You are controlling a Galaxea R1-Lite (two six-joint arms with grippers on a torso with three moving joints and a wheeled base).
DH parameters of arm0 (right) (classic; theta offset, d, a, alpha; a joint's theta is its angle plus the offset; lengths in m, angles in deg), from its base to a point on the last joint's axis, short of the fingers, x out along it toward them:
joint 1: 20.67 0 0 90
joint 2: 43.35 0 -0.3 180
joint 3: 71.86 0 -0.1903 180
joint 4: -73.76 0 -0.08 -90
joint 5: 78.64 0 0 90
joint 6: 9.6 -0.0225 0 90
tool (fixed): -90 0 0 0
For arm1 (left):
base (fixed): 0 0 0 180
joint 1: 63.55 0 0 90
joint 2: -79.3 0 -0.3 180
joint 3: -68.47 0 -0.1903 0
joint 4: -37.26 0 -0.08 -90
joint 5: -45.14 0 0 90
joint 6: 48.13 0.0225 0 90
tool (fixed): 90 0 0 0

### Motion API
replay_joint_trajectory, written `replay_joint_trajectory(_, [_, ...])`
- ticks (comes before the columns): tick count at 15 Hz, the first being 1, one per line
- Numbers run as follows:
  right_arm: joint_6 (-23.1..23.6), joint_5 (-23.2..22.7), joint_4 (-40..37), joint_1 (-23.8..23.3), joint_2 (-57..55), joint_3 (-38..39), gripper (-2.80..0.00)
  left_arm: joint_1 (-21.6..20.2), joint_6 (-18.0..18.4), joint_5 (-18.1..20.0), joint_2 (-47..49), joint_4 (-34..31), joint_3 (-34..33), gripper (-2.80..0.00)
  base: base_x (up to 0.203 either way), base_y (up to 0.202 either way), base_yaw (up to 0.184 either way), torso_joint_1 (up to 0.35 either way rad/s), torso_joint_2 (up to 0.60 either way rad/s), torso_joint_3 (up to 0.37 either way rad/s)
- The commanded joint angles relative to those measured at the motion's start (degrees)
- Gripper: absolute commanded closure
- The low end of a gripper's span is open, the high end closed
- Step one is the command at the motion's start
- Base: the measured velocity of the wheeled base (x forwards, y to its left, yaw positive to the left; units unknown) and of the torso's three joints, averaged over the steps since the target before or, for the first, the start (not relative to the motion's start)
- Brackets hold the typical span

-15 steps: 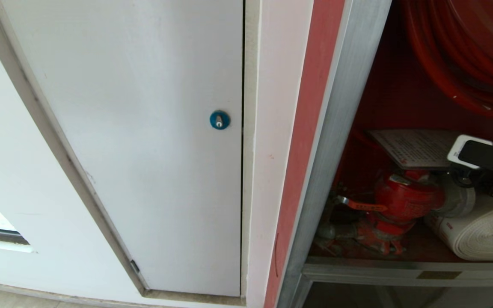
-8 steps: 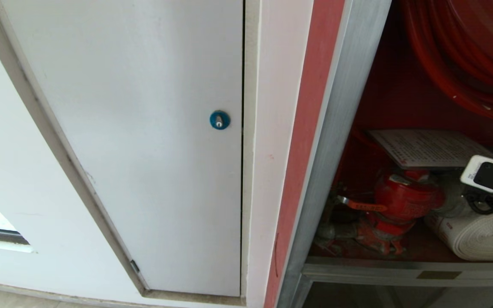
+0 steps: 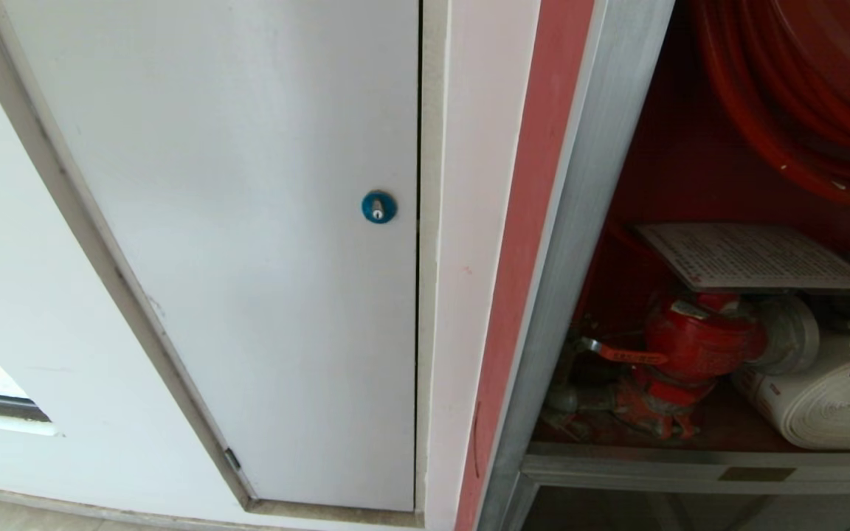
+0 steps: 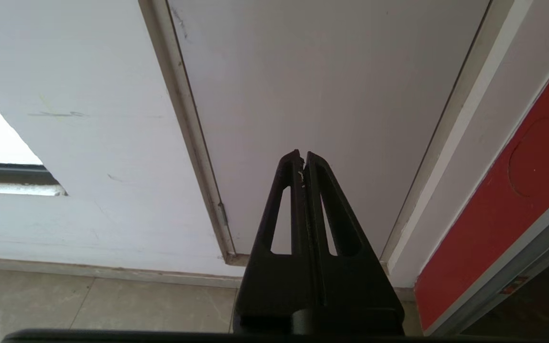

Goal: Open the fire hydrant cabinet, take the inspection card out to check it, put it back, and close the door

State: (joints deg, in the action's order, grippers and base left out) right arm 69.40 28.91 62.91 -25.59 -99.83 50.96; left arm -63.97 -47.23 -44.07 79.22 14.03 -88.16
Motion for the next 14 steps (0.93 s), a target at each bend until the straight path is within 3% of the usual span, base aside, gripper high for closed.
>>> replay_joint_trajectory(1, [0.3, 0.1, -5.1, 0.0, 8.5, 0.7, -2.80, 0.0, 0.0, 0.0, 0.1, 0.0, -0.1, 0.00, 0.000, 0.000, 0.000, 0.000, 0.00, 0.000])
replay_joint_trajectory(6, [0.2, 0.3, -9.5, 0.0, 18.2, 2.3, -2.80, 0.0, 0.0, 0.0, 0.1, 0.0, -0.1, 0.00, 0.000, 0.000, 0.000, 0.000, 0.00, 0.000])
replay_joint_trajectory(7, [0.3, 0.2, -9.6, 0.0, 19.3, 2.3, 0.00, -0.1, 0.0, 0.0, 0.1, 0.0, -0.1, 0.00, 0.000, 0.000, 0.000, 0.000, 0.00, 0.000])
replay_joint_trajectory(13, [-0.7, 0.2, -13.0, 0.0, 23.7, 1.9, 0.00, 0.0, 0.0, 0.0, 0.1, 0.0, -0.1, 0.00, 0.000, 0.000, 0.000, 0.000, 0.00, 0.000])
replay_joint_trajectory(14, [-3.8, 0.2, -13.0, 0.0, 24.3, 2.0, 0.00, -0.1, 0.0, 0.0, 0.1, 0.0, -0.1, 0.00, 0.000, 0.000, 0.000, 0.000, 0.00, 0.000])
